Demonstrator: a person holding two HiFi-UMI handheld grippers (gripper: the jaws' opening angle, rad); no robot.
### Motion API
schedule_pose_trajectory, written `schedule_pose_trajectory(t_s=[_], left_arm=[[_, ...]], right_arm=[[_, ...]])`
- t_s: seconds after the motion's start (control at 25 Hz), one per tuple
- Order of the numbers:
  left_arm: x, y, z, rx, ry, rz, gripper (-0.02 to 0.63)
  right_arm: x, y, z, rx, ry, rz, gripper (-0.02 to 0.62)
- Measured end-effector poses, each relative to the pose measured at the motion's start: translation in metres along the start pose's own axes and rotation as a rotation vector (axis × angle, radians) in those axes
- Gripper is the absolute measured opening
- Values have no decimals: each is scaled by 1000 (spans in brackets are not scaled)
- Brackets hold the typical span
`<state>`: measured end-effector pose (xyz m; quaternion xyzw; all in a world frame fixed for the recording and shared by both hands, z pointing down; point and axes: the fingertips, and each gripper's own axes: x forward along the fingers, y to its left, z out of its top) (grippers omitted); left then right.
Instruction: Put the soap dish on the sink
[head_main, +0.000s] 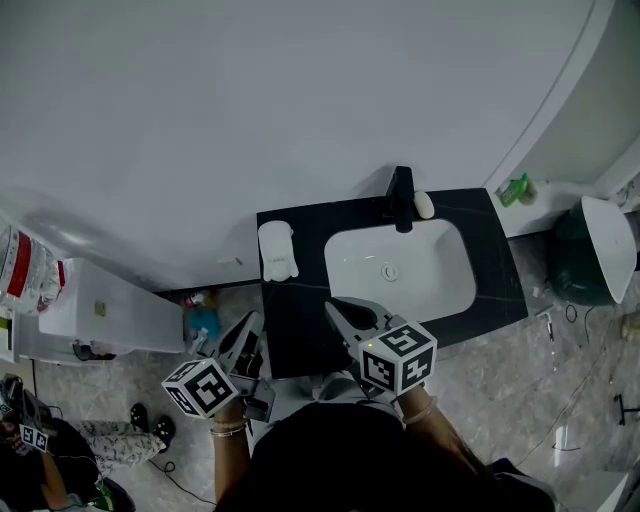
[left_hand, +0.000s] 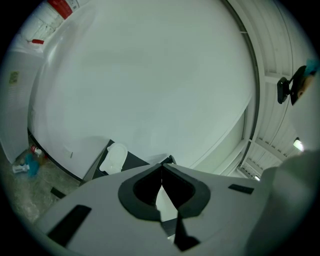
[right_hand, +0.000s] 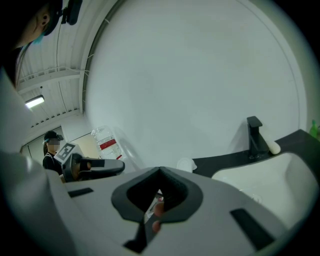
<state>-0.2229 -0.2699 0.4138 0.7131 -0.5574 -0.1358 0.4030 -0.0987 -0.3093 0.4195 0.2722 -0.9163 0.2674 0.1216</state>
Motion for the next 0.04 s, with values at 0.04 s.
schedule_pose_trajectory(t_s=[0.04], left_arm=[[0, 1, 2, -9, -4, 1, 3]], right_arm=[[1, -1, 1, 3, 0, -1, 18]])
